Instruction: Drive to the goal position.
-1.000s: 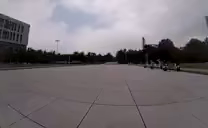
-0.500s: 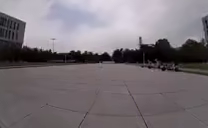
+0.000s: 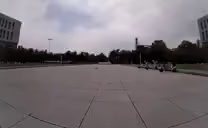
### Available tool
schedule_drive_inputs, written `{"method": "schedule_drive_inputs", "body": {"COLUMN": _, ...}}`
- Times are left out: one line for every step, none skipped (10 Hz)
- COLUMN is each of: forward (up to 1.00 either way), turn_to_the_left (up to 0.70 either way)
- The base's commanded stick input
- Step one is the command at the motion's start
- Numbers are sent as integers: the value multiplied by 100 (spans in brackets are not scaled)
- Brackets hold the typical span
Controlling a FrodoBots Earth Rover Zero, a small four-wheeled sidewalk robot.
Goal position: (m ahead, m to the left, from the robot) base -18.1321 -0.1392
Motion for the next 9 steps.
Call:
{"method": "schedule_drive_inputs", "body": {"forward": 70, "turn_to_the_left": 0}}
{"method": "schedule_drive_inputs", "body": {"forward": 70, "turn_to_the_left": 0}}
{"method": "schedule_drive_inputs", "body": {"forward": 70, "turn_to_the_left": 0}}
{"method": "schedule_drive_inputs", "body": {"forward": 70, "turn_to_the_left": 0}}
{"method": "schedule_drive_inputs", "body": {"forward": 70, "turn_to_the_left": 0}}
{"method": "schedule_drive_inputs", "body": {"forward": 70, "turn_to_the_left": 0}}
{"method": "schedule_drive_inputs", "body": {"forward": 70, "turn_to_the_left": 0}}
{"method": "schedule_drive_inputs", "body": {"forward": 70, "turn_to_the_left": 0}}
{"method": "schedule_drive_inputs", "body": {"forward": 70, "turn_to_the_left": 0}}
